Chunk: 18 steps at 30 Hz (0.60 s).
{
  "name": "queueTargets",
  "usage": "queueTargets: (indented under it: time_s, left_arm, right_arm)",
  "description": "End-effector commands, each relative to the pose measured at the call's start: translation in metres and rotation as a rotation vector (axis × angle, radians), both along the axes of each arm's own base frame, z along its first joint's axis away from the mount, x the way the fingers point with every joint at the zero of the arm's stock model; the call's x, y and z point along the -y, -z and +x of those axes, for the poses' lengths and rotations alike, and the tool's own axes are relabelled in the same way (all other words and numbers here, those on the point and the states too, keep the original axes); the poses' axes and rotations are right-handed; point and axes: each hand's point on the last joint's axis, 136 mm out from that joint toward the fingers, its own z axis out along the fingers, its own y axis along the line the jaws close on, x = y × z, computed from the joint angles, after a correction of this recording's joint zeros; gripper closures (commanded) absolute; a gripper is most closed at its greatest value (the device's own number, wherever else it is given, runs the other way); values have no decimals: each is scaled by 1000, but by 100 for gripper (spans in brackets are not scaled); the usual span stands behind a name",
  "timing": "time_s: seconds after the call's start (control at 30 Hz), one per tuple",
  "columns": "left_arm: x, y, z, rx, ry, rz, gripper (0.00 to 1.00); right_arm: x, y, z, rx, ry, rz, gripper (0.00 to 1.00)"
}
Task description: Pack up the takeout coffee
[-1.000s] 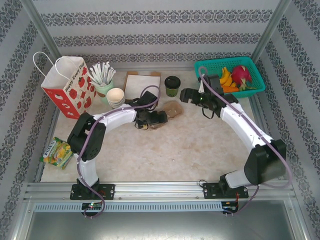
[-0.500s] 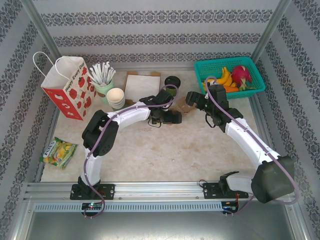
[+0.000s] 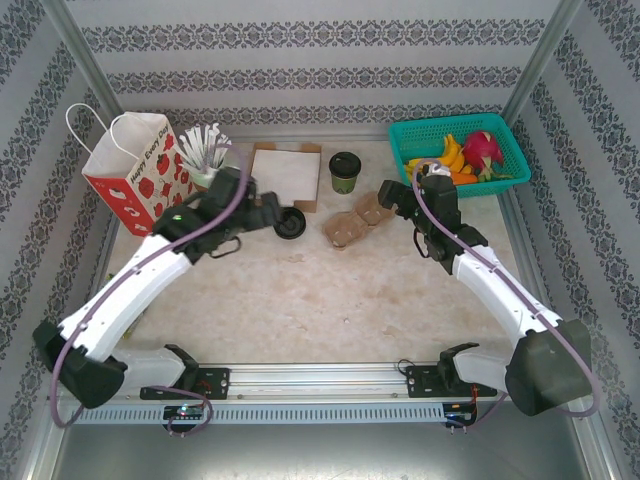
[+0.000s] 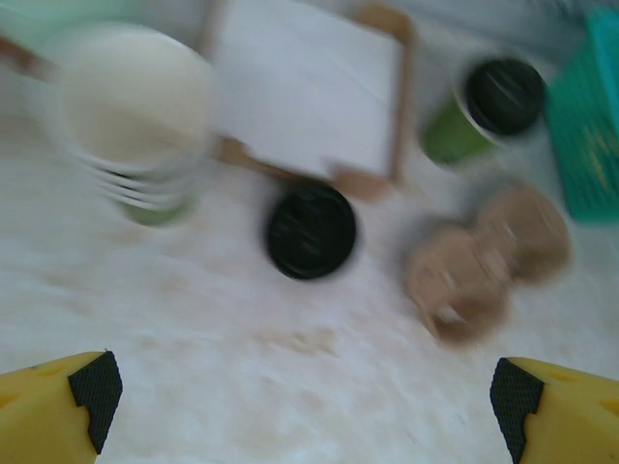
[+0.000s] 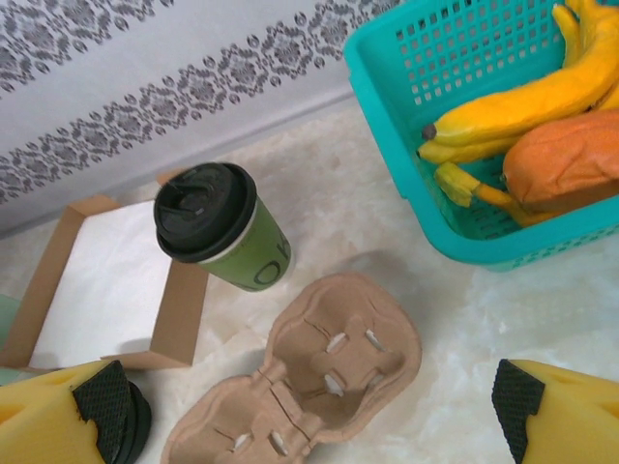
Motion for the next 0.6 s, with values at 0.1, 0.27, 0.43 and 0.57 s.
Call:
queueTargets:
  time_s: [0.1,0.27,0.43,0.57]
  left_arm:
    - [-129,-53,-39,41,-389,105,0]
    - [-173,-67,-40,48,-539,29,0]
    - [-216,-56,-28,-3,-708,-94,0]
    - [-249,-39,-11,-21,-816,-225,0]
  right_arm:
    - [2,-18,1,64,-4,6,2]
    - [3,-14,-1,68,3,26,2]
    - [-12,-23,-3,105,-100,13,2]
    - [-39,-27,-11,135,-295,-19,2]
